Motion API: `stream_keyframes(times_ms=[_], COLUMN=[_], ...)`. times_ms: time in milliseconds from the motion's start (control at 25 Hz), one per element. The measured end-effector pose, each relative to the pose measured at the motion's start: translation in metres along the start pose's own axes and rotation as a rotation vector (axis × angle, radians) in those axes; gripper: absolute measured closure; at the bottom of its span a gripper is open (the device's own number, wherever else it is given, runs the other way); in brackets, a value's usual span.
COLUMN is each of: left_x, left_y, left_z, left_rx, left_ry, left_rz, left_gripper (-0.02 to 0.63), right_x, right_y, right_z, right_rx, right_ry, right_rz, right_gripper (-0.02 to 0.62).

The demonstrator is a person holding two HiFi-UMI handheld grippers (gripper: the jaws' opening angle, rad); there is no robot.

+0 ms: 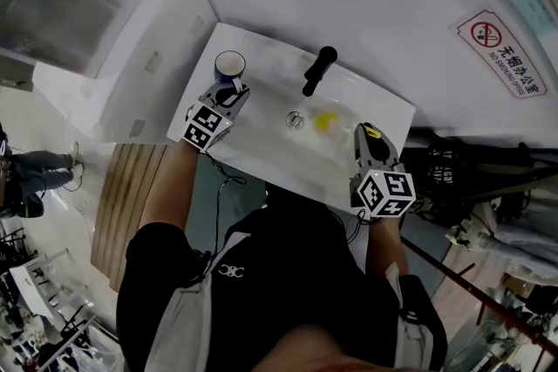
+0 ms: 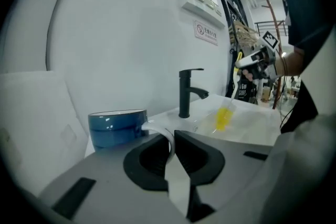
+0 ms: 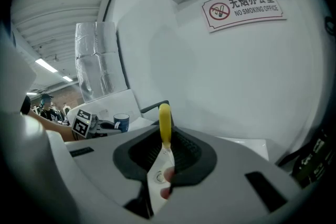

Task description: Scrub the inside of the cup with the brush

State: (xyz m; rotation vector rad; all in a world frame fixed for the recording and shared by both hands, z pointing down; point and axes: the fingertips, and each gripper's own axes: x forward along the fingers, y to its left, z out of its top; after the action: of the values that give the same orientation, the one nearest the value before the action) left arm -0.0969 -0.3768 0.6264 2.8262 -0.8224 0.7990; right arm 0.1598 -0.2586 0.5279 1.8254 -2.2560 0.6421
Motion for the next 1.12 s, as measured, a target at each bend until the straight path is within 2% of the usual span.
stream_keyframes(times_ms=[80, 240, 480, 640, 800, 1120], left_x=[-0.011, -0.032, -0.049, -0.046, -0.038, -0.027], left_y=[-0.020, -0.060, -0.115, -0.147, -0.166, -0.194], left_z=[0.002, -0.002, -0.004, -0.010, -0.011, -0.007], left_rx=[-0.019, 0.010, 0.028, 0.095, 0.176, 0.236], left_ry=[-0.007, 0.013, 0.008, 0.036, 0.058, 0.077], left_rz=[-0.036, -0.084, -0.116, -0.134, -0.134, -0.209], left_gripper=[0.561, 0.559, 0.558, 0.558, 0.560, 0.559], right_x=[-0.009, -0.028, -0.057, -0.070, -0.084, -0.112], right_y=[0.004, 0.018, 0.028, 0.036, 0.037, 0.025], right_z=[-0.002, -0.005, -0.002, 0.005, 0.027, 0.097], right_rx=[0.000, -0.021, -0.026, -0.021, 0.040, 0.204], right_ry=[-0.009, -0.022, -0.054, -0.078, -0.118, -0.251], right_rz=[0.003, 0.022, 0.035, 0.060, 0.095, 0.203], right_gripper=[0.540, 0.540, 0.540, 0.540, 0.540, 0.540])
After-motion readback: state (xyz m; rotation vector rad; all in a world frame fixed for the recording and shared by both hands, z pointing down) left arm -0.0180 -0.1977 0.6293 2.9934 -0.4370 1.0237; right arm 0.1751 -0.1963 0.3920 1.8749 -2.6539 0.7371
